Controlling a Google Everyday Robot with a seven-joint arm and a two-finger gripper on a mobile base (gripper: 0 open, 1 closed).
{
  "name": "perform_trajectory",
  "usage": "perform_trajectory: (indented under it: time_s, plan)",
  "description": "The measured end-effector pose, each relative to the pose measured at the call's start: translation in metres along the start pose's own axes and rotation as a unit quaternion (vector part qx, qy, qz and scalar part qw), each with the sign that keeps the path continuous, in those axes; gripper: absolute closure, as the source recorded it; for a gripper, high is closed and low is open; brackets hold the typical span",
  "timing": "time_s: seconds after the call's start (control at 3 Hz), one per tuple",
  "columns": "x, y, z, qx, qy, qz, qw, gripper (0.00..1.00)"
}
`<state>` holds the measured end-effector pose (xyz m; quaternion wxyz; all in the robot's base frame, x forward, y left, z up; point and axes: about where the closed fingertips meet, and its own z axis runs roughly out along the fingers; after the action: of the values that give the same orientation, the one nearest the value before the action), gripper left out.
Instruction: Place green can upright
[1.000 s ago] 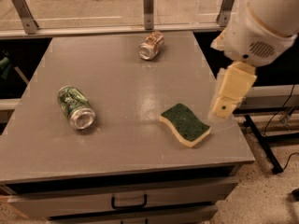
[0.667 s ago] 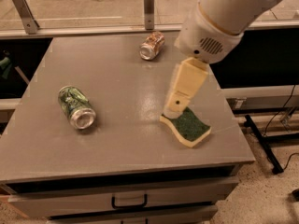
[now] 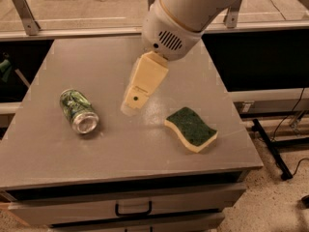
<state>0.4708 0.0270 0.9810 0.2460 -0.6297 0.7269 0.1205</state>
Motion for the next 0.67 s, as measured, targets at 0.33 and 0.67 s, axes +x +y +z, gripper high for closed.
perform_trajectory:
  time_s: [0.33, 0.67]
  plan:
    - [-0.008, -0.020, 0.029, 0.012, 0.003, 0.025, 0.9996, 0.00]
    - [-0.016, -0.053, 0.073, 0.039, 0.010, 0.080, 0.9960, 0.00]
